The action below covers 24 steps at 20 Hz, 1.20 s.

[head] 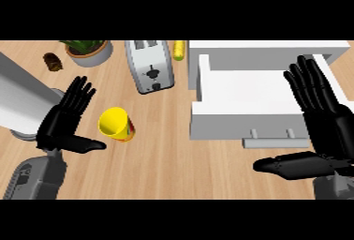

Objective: Pick up the cup, place it into the drawer and close the drawer

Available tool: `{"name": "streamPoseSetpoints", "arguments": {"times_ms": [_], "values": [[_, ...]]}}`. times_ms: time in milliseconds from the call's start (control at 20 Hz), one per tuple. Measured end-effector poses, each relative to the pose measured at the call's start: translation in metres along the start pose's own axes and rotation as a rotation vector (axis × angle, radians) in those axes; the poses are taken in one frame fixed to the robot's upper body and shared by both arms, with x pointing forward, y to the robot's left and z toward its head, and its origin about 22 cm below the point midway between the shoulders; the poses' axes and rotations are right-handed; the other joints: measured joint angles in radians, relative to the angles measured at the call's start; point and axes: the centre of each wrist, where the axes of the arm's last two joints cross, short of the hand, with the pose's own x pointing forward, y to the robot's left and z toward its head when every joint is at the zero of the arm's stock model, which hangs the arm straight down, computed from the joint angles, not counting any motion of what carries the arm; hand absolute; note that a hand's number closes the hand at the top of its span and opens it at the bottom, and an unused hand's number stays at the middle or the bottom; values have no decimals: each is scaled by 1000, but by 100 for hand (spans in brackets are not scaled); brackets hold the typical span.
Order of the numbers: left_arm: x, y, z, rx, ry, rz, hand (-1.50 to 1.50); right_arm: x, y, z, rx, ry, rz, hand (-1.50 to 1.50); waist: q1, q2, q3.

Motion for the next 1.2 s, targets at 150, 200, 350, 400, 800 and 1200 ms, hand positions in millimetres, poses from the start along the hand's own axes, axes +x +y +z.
{"name": "streamPoseSetpoints", "arguments": {"times_ms": [150, 200, 350, 400, 800, 1200], "values": [[-23, 6, 2, 25, 23, -19, -150, 1, -9, -7, -4, -6, 6, -150, -1, 1, 0], [-29, 9, 4, 33, 31, -25, -150, 3, -12, -13, -3, -7, 9, -150, -1, 1, 0], [-51, 19, 8, 52, 54, -35, -150, 2, -12, -10, -1, -7, 11, -150, -4, 2, 0], [-56, 20, 6, 52, 63, -36, -150, 3, -12, -10, -3, -8, 10, -150, -4, 2, 0], [-93, 34, 22, 64, 94, -56, -150, 5, -13, -16, -2, -12, 8, -150, -8, 3, -1], [-112, 35, 33, 99, 87, -77, -150, 10, -19, -24, 13, -18, 4, -150, -22, 9, -3]]}}
